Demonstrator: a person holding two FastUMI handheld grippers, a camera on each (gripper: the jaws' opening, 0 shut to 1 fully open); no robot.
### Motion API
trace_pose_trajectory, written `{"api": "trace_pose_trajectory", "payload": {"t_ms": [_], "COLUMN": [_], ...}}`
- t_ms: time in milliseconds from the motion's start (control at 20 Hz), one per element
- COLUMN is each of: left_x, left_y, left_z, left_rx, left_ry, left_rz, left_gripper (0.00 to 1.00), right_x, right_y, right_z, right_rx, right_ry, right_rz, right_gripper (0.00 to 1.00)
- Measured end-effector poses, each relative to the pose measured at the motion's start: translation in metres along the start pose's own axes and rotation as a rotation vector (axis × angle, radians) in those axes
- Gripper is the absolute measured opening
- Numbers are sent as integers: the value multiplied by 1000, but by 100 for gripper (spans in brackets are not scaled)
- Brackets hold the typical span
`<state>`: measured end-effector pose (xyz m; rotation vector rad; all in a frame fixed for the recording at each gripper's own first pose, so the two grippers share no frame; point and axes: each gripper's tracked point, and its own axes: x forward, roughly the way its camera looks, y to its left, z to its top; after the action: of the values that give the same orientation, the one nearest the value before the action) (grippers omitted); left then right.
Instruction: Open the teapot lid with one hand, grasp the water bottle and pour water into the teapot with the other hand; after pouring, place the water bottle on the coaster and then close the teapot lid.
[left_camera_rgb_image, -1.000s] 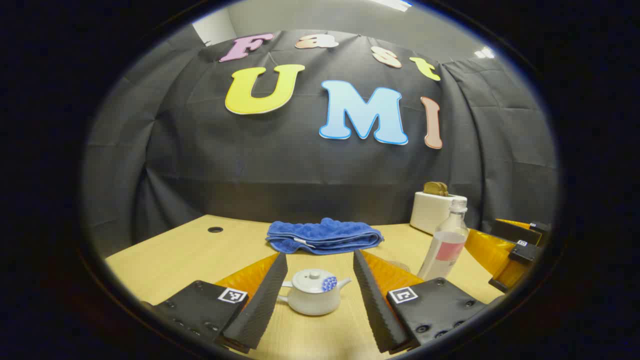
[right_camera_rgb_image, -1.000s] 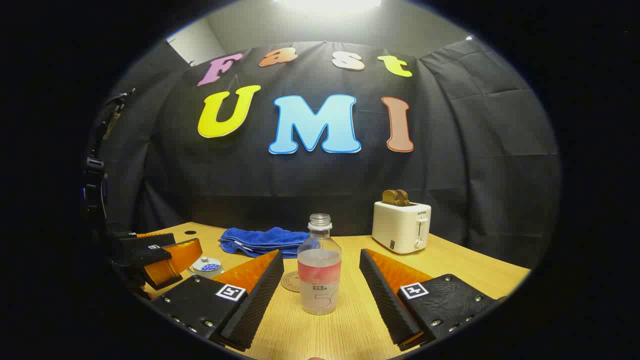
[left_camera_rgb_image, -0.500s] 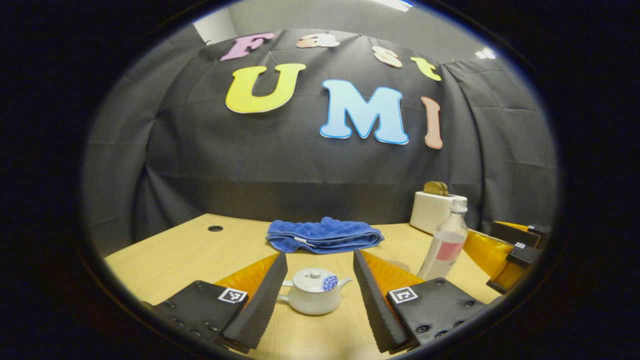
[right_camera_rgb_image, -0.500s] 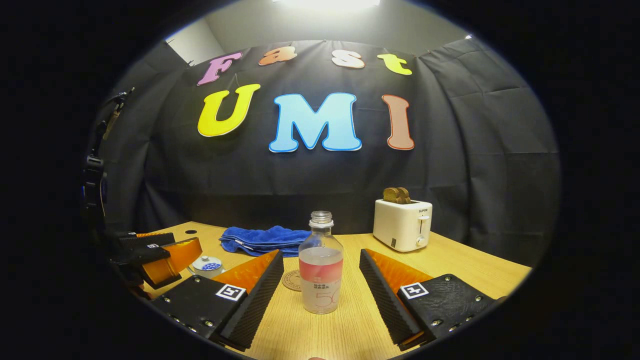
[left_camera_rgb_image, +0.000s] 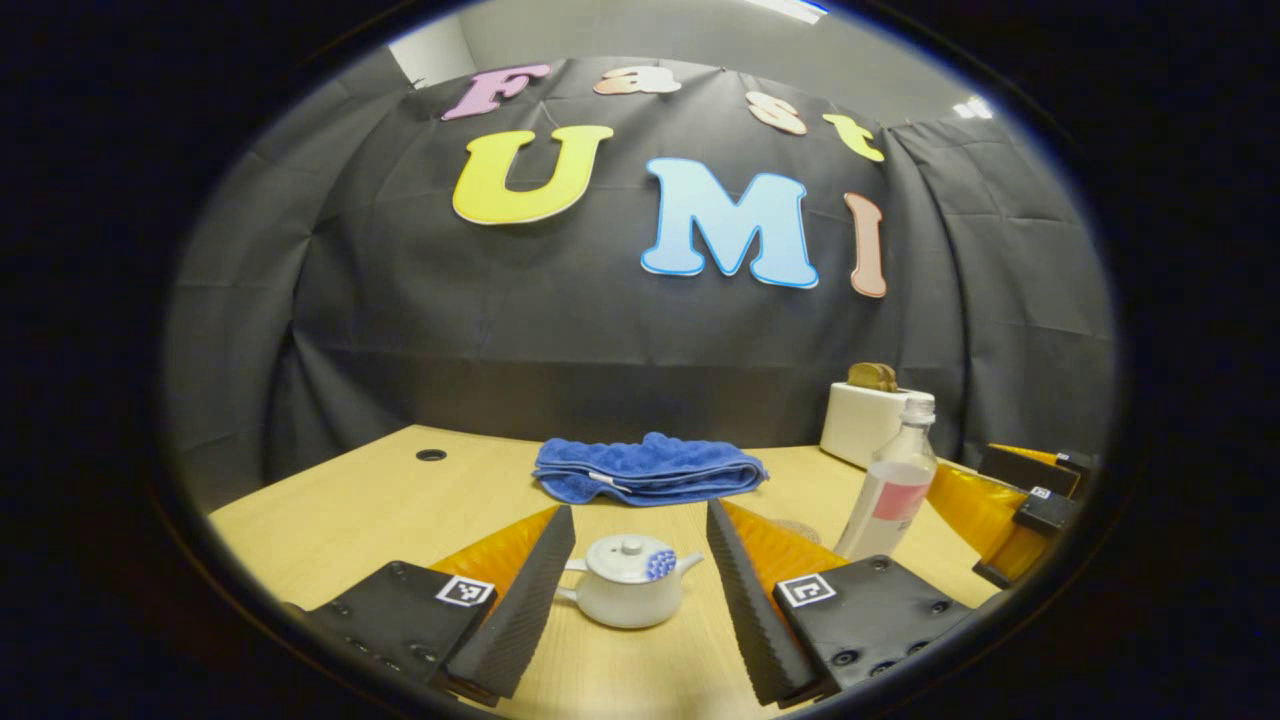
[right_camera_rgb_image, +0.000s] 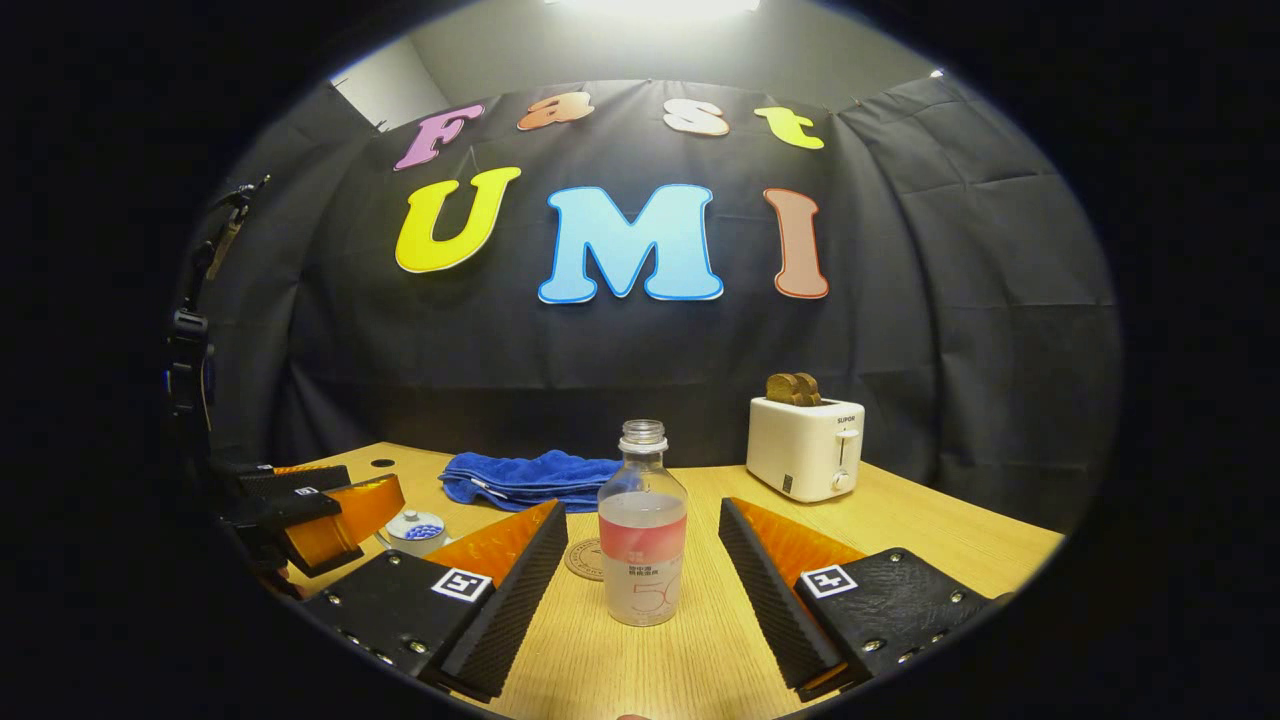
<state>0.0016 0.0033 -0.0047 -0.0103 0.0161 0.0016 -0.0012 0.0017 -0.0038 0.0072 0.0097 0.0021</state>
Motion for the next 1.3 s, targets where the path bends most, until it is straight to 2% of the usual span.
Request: {"api": "trace_pose_trajectory", "payload": {"t_ms": [450, 550, 1000, 1050, 1100, 1300], "left_x": [41, 50, 68, 69, 69, 71], "left_y": [11, 12, 10, 11, 11, 13], "left_z": [-25, -31, -37, -40, -42, -45], "left_rx": [-6, -5, 66, 74, 80, 103], "left_ry": [62, 81, 86, 89, 97, 104], "left_rz": [20, 16, 32, 34, 36, 51], "left_gripper": [84, 79, 75, 63, 58, 53], "right_x": [-3, -3, -1, 0, 0, 2], "right_y": [-6, -9, -21, -22, -24, -31], "right_z": [-3, -5, -18, -19, -21, -24], "right_rx": [-6, -1, 32, 34, 36, 47], "right_ry": [5, 12, 43, 45, 47, 54], "right_rz": [-10, -14, -34, -37, -39, -53], "right_gripper": [96, 96, 96, 96, 96, 96]}}
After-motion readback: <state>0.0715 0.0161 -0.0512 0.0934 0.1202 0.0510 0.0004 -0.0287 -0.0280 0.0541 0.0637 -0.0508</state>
